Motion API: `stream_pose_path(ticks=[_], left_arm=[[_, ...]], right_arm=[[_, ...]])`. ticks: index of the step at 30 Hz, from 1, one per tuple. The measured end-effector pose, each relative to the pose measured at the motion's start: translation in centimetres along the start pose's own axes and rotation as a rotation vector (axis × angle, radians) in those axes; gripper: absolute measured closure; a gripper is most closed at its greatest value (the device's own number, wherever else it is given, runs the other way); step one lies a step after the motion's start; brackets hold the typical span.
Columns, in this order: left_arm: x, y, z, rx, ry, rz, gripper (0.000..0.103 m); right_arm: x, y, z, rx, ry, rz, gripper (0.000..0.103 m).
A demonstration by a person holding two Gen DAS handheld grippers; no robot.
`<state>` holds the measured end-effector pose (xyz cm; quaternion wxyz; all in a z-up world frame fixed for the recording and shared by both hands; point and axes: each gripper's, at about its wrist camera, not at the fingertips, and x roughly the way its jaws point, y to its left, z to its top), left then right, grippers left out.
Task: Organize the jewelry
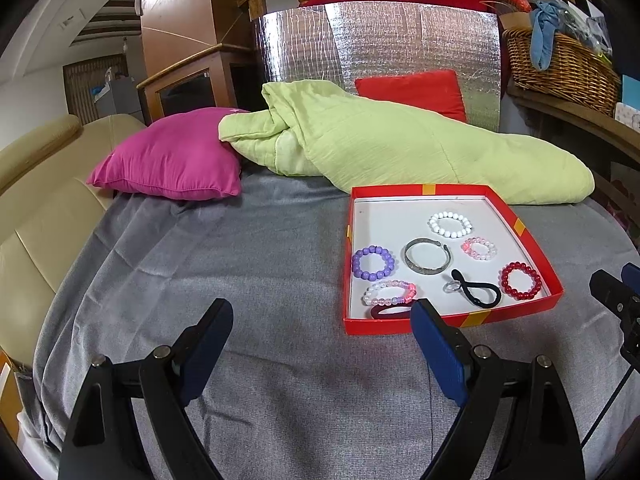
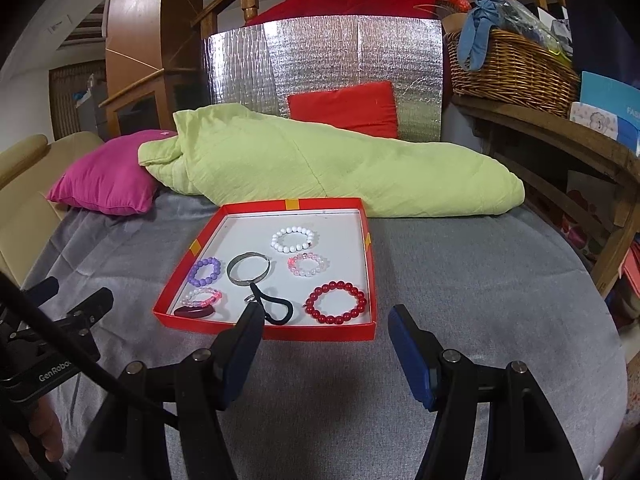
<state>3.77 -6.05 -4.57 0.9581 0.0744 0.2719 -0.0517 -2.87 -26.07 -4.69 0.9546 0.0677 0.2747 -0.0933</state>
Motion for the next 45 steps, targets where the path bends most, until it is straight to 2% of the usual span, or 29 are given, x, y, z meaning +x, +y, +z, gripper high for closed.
stream_pose_path(ticks=[45], left_arm=[[0.13, 0.0, -0.01, 0.001, 0.008, 0.003, 0.012]], right_arm=[[-0.28, 0.0, 0.18, -0.005, -0.007, -0.004, 0.035]])
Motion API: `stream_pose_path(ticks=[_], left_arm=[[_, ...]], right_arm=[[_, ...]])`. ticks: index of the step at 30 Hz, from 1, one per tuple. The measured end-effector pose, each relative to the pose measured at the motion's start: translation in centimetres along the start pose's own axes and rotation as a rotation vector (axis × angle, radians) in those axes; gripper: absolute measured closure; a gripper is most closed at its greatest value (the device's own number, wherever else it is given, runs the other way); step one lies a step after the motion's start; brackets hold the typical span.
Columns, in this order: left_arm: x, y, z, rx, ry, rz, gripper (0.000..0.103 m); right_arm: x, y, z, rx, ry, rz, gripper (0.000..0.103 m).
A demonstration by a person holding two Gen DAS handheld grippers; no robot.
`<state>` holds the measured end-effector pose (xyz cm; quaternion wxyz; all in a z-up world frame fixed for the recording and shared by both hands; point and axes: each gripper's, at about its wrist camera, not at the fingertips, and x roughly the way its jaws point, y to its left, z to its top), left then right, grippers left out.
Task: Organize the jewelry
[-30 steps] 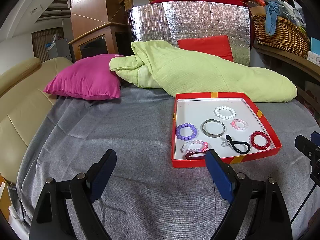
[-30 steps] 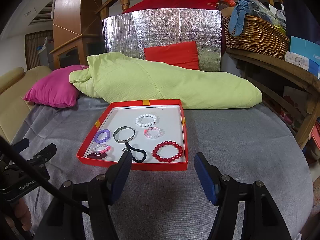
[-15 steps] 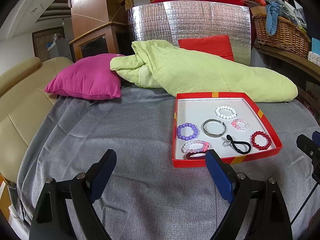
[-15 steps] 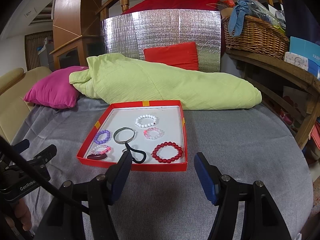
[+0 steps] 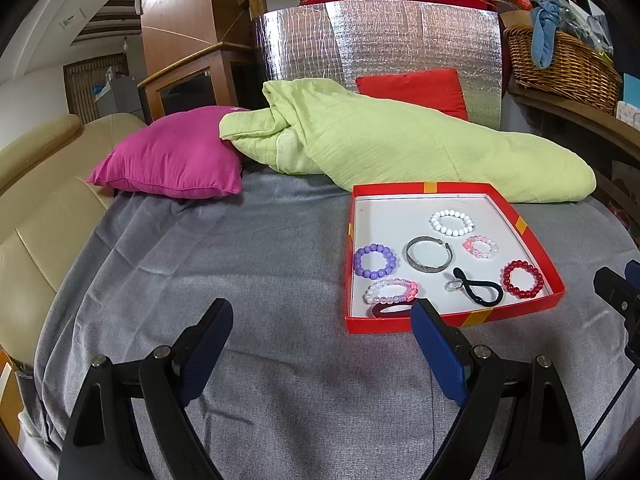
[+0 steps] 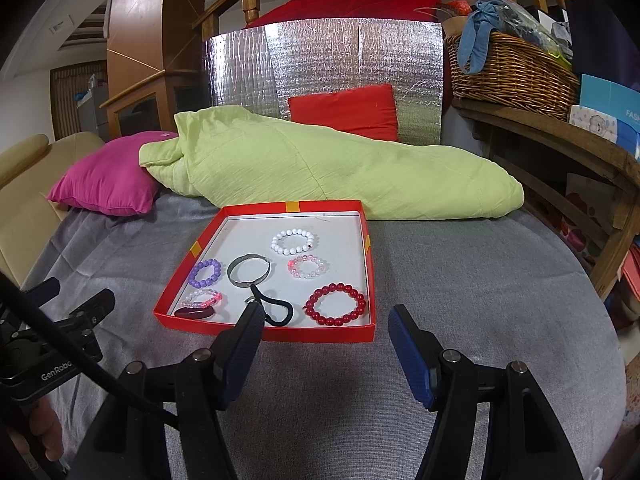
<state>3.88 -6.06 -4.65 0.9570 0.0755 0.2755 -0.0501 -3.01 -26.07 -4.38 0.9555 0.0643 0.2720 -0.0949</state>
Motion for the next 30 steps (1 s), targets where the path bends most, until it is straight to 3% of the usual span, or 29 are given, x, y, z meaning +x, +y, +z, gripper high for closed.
stream_pose_path(ticks=[30], left_arm=[[0.22, 0.23, -0.05, -0.014, 0.008, 0.005, 0.012]], right_arm=[[-0.13, 0.06, -0.03, -0.005, -0.005, -0.001, 0.035]])
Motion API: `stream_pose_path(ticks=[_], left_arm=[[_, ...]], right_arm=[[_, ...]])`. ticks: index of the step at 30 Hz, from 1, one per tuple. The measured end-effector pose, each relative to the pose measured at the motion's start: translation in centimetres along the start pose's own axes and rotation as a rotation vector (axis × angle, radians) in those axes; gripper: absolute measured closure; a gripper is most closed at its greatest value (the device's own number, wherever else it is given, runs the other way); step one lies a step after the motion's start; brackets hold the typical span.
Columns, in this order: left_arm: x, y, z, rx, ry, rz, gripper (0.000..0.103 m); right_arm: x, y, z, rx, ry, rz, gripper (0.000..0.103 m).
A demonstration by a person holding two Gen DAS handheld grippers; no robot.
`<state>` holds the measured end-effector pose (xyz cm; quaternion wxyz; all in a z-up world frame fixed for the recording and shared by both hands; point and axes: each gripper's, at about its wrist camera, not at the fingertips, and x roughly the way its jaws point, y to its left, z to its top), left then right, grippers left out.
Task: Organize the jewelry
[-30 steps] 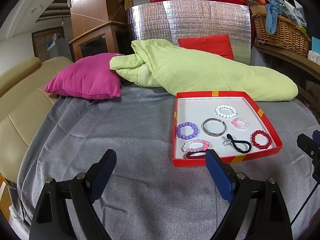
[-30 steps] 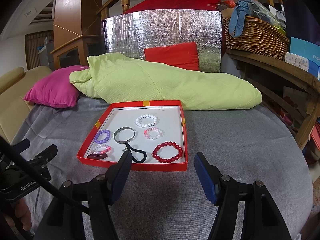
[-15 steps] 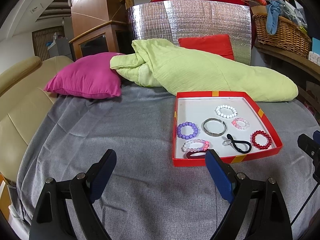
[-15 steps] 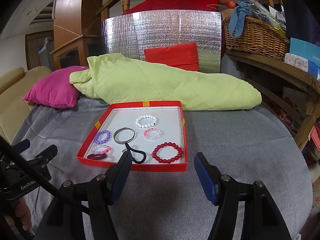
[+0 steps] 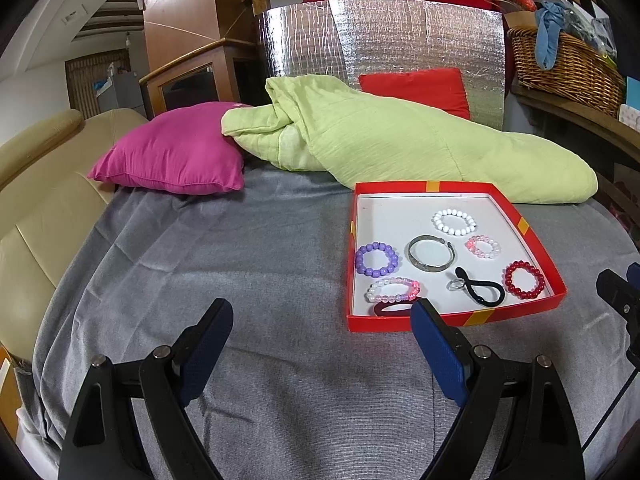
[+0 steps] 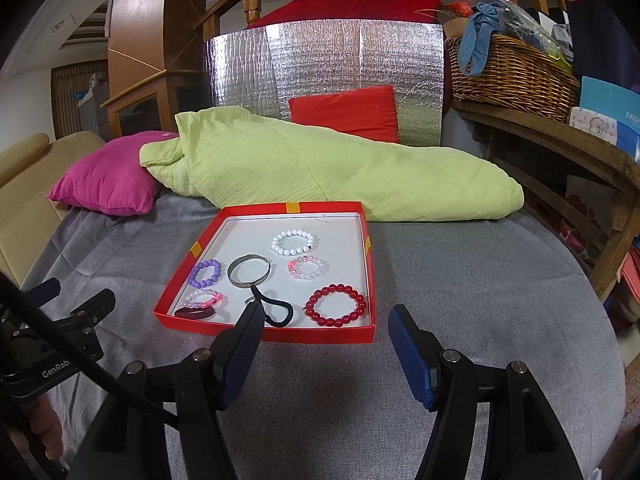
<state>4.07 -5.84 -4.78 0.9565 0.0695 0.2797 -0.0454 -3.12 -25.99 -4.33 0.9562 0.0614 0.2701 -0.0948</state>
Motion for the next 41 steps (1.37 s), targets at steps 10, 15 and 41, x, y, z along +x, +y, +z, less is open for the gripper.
stream_pose_path(ticks=[10, 15, 41], left_arm=[[0.12, -0.01, -0.02, 0.001, 0.005, 0.002, 0.012], [0.14, 0.03, -0.05, 0.0, 0.005, 0.006, 0.012], [0.12, 0.19, 0.13, 0.009, -0.033, 0.018, 0.012]], right_arm=[[0.18, 0.15, -0.15, -0.002, 0.003, 0.004, 0.035], [0.17, 0.16, -0.17, -0.003, 0.0, 0.003, 0.035], [0.07, -0.64, 0.14, -0.012, -0.009, -0.008, 0.035]])
